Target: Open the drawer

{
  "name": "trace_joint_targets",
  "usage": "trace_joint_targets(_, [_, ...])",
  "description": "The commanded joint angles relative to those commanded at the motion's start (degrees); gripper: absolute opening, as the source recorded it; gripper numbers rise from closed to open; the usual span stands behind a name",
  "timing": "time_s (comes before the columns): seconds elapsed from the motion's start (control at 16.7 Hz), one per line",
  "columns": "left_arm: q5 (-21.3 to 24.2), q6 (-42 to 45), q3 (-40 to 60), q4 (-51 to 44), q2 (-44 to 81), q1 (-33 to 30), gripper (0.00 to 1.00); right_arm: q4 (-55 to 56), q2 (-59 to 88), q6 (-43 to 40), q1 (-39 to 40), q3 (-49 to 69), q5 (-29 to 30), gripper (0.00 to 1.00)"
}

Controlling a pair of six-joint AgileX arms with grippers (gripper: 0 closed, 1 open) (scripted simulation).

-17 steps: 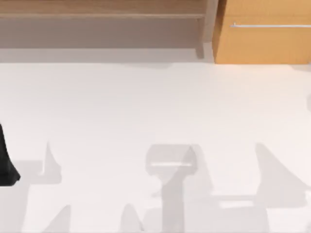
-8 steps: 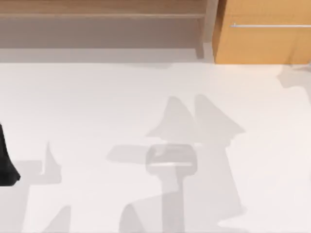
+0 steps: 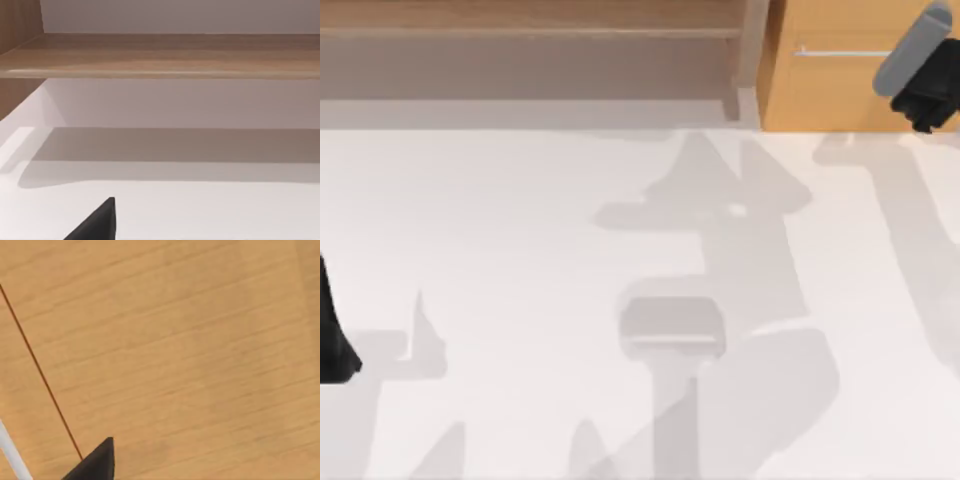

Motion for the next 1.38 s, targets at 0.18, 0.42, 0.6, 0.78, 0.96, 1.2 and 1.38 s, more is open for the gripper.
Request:
trace_joint_targets(0.18, [0.00,0.00,0.00,0.00,0.00,0.00,1.00,6.13,9.12,-11.16,2.67,1.34,4.07,1.00])
trace_joint_targets(0.42, [0.00,0.00,0.00,0.00,0.00,0.00,1.00,10.42,15.33,-17.51,3.90,2.10,6.61,1.00])
trace_joint_targets(0.6, [0.00,0.00,0.00,0.00,0.00,0.00,1.00,10.59,15.58,-17.74,3.96,2.13,6.71,1.00])
trace_joint_targets(0.78, [0.00,0.00,0.00,0.00,0.00,0.00,1.00,10.37,15.51,-17.65,3.67,2.04,6.57,1.00])
trace_joint_targets(0.96, [0.00,0.00,0.00,0.00,0.00,0.00,1.00,9.03,16.76,-17.75,3.55,4.90,6.30,1.00])
trace_joint_targets(1.2, [0.00,0.00,0.00,0.00,0.00,0.00,1.00,6.93,18.53,-17.77,3.24,8.75,6.03,1.00])
trace_joint_targets(1.38, [0.00,0.00,0.00,0.00,0.00,0.00,1.00,6.89,18.56,-17.77,3.24,8.82,6.02,1.00])
